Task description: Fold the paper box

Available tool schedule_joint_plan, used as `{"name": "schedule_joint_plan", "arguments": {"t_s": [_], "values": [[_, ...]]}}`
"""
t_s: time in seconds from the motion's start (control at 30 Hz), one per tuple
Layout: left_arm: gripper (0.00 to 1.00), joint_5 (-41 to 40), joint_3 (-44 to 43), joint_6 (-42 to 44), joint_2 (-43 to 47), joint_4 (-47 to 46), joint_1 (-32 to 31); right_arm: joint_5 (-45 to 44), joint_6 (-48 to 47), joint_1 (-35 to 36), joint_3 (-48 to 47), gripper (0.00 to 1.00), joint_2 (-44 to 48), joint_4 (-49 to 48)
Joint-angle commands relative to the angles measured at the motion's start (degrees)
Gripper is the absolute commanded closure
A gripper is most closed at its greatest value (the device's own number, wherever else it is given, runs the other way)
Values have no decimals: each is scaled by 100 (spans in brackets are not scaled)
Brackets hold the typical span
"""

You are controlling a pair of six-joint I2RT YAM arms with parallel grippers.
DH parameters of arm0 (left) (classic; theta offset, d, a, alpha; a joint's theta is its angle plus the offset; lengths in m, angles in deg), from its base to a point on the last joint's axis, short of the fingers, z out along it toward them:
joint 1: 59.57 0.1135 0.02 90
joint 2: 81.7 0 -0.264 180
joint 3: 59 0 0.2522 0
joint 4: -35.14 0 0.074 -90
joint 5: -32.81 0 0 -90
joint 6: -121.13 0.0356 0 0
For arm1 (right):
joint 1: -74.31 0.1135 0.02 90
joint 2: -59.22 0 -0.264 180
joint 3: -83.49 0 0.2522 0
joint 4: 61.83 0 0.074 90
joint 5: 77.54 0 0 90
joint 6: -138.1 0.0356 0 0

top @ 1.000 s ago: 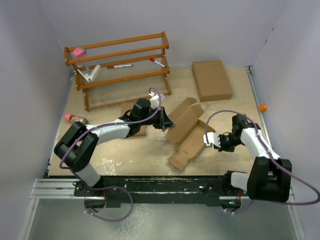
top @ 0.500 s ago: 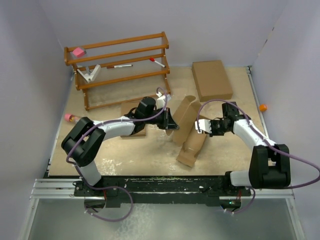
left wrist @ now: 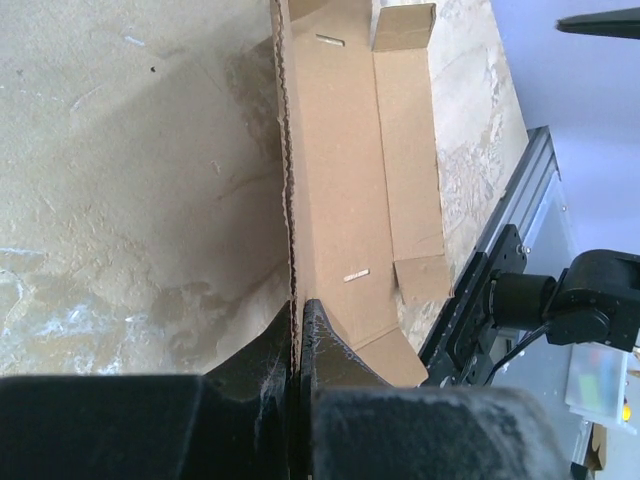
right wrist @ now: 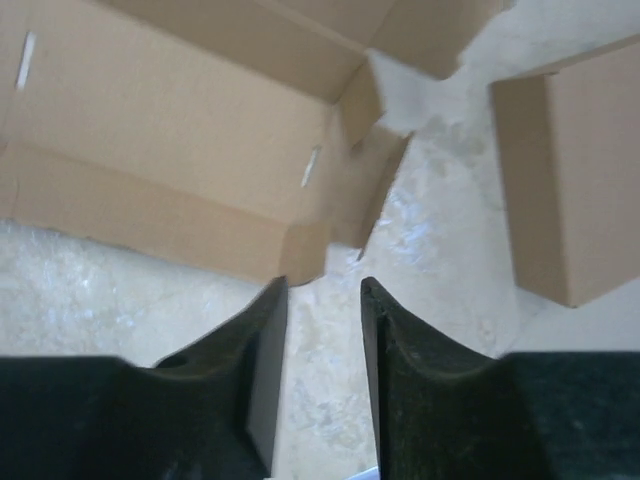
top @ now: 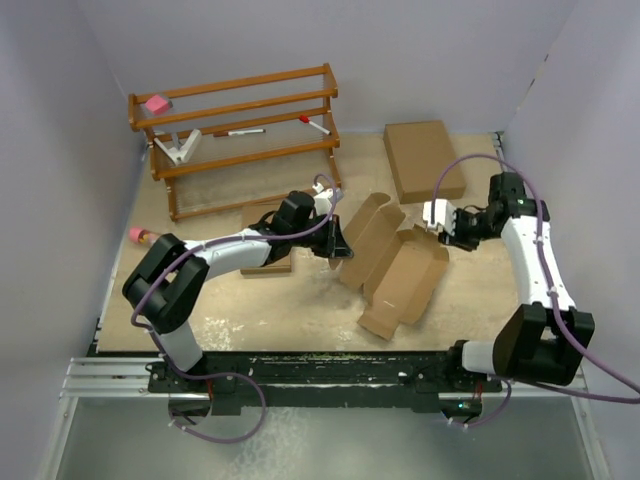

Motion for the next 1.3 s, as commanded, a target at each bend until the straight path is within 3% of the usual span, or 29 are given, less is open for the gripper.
{"name": "schedule_joint_plan", "arguments": {"t_s": [0.0, 0.13, 0.27, 0.43, 0.6, 0.77, 1.13, 1.27], "values": [[96, -128, -259, 260, 295, 71, 4, 822, 1937, -67, -599, 57, -275, -292], [96, -208, -460, 456, 249, 401, 6, 685, 3502, -359, -915, 52, -1156, -1146], [96, -256, -696, 623, 186, 637, -2, 1087, 4159, -687, -1313, 50, -2154, -1298], [96, -310, -860, 828, 182, 853, -1, 1822, 3804, -754, -2104, 38, -3176, -347], [96, -293, -1037, 948, 103, 1052, -2, 1848, 3159, -698, -2459, 29, -3456, 53], [96, -260, -1163, 1020, 40, 1157, 1, 1225, 3248, -435, -2001, 25, -3035, -645], [96, -262, -1435, 1279, 14, 1530, 6, 319, 3504, 52, -1600, 35, -3119, -1456], [96, -247, -1597, 1429, -17, 1730, 7, 56, 3652, 230, -1530, 53, -3086, -1759]]}}
